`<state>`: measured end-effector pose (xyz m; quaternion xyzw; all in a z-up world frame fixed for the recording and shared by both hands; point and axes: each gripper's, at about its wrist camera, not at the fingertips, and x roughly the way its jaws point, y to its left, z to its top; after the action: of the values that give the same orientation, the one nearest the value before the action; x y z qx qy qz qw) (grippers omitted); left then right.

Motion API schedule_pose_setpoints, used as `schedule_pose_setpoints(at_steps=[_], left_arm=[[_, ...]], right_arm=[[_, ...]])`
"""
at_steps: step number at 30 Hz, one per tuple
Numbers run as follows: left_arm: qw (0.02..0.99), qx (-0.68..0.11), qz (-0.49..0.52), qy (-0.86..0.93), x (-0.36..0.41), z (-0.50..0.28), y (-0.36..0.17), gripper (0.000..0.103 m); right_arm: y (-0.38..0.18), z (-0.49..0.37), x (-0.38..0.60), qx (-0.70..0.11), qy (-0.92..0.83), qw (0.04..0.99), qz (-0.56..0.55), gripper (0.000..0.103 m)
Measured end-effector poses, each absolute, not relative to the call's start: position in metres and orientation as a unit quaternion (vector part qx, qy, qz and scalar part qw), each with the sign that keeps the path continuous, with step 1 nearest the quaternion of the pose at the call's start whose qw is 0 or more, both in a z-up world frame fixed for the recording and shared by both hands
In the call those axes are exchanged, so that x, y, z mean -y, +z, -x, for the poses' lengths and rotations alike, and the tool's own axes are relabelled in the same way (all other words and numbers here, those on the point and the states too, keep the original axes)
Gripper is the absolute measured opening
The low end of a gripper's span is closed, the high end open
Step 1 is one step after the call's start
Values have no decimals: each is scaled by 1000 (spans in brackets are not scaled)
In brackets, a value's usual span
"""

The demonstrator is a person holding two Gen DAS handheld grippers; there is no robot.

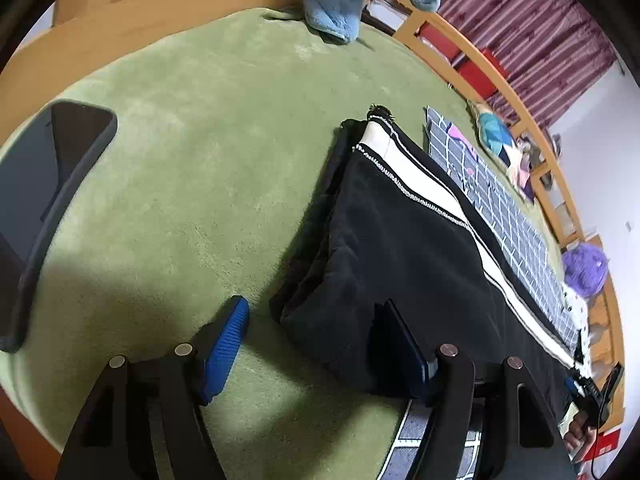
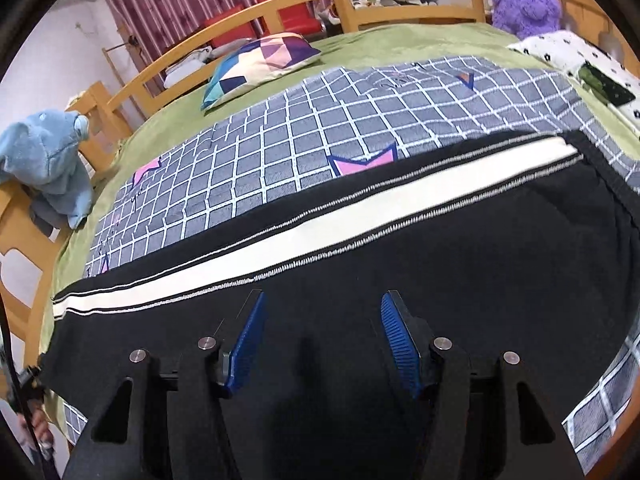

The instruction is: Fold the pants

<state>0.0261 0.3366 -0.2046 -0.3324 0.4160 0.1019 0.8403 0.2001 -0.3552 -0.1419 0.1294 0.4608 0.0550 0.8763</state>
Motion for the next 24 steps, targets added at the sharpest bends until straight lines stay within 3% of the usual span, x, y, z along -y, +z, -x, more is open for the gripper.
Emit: schedule_pose_setpoints(at_steps=[3, 4, 5, 7, 8, 11, 13, 15, 16, 18, 20, 24], left_arm=[[839, -407, 353, 82, -333, -35, -208, 67], [839, -404, 353, 89, -332, -38, -209, 63], [845, -404, 334, 106, -329, -43, -208, 45], [856, -407, 301, 104, -325, -48, -202, 23], [866, -400, 282, 106, -324, -49, -192, 20], [917, -335, 196, 93, -324, -43, -135, 20], [920, -332, 183, 96, -324, -43, -126, 21], [911, -374, 121, 123, -313, -54, -142, 28], [901, -398, 105, 139, -312, -58, -153, 38], [868, -449, 104, 184, -321, -59, -180, 41], [867, -442, 139, 184, -331, -53, -181, 57], [883, -402, 151, 188, -340, -52, -151, 59]], right_arm=[[-142, -198, 355, -460, 53, 875, -145, 59], [-142, -197, 355, -459, 54, 873, -152, 59], [-142, -196, 355, -460, 55, 872, -158, 59], [-141, -194, 355, -459, 56, 871, -165, 59], [-139, -192, 355, -457, 56, 872, -167, 59], [-132, -189, 356, -450, 56, 876, -163, 59], [-126, -185, 359, -442, 53, 882, -156, 59], [-123, -182, 363, -434, 53, 885, -157, 59], [-124, -182, 365, -434, 54, 885, -159, 59], [-130, -183, 366, -442, 53, 880, -164, 59], [-136, -184, 367, -451, 57, 875, -165, 59], [-141, -190, 361, -454, 61, 878, -140, 59]])
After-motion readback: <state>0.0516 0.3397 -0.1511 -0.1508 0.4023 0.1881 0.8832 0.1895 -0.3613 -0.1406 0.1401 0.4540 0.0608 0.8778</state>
